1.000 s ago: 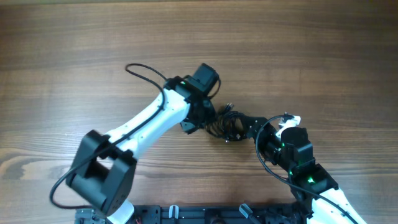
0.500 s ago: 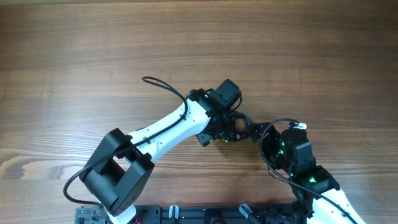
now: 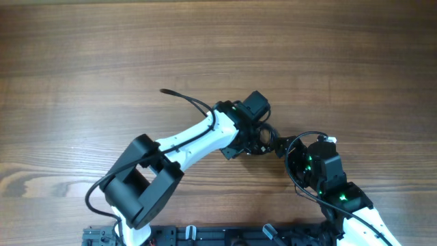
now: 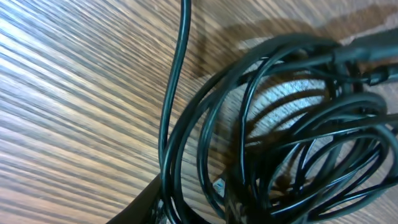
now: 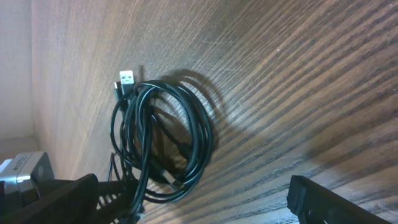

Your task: Untangle cables

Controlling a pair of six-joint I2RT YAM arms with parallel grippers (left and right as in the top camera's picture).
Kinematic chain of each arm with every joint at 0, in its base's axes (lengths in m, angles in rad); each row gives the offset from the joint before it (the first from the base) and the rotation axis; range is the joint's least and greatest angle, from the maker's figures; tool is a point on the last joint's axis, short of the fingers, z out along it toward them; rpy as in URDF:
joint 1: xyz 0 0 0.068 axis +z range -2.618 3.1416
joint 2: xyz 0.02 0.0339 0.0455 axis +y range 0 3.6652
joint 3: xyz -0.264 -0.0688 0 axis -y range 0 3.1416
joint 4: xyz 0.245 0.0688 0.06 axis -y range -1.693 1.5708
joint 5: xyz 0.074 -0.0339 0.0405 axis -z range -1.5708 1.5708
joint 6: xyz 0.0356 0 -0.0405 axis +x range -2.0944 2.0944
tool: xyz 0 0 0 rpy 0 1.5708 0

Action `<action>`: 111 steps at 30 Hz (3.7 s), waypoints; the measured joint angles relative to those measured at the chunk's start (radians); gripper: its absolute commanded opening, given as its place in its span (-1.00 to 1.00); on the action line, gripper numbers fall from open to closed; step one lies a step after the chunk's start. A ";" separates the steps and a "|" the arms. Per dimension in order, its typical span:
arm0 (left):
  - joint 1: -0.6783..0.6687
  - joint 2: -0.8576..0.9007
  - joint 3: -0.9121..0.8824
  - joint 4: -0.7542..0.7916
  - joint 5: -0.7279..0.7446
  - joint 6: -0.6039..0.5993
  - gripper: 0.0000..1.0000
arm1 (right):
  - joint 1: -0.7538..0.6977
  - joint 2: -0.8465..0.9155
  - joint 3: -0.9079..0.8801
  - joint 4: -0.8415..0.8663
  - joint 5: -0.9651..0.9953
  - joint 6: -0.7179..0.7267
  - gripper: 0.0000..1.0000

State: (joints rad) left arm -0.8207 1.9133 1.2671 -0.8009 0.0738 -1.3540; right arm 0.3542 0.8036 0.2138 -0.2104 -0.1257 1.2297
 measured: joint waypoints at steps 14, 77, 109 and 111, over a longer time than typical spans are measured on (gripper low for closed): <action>0.017 -0.011 0.000 -0.030 -0.040 0.132 -0.92 | -0.001 0.056 -0.001 -0.029 -0.089 -0.014 0.90; 0.205 -0.477 0.002 -0.374 0.059 0.971 -0.92 | -0.305 0.365 -0.004 0.566 -0.415 -0.308 -0.91; 0.271 -0.354 0.002 0.078 0.416 0.883 -0.92 | -0.343 0.365 -0.004 0.563 -0.668 -0.545 0.45; 0.271 -0.354 0.002 0.101 0.459 0.890 -0.92 | -0.328 0.365 -0.004 0.563 -0.668 -0.552 0.47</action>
State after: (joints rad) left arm -0.5495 1.5597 1.2690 -0.7002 0.5331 -0.4641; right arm 0.0257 1.1687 0.2100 0.3527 -0.7940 0.6777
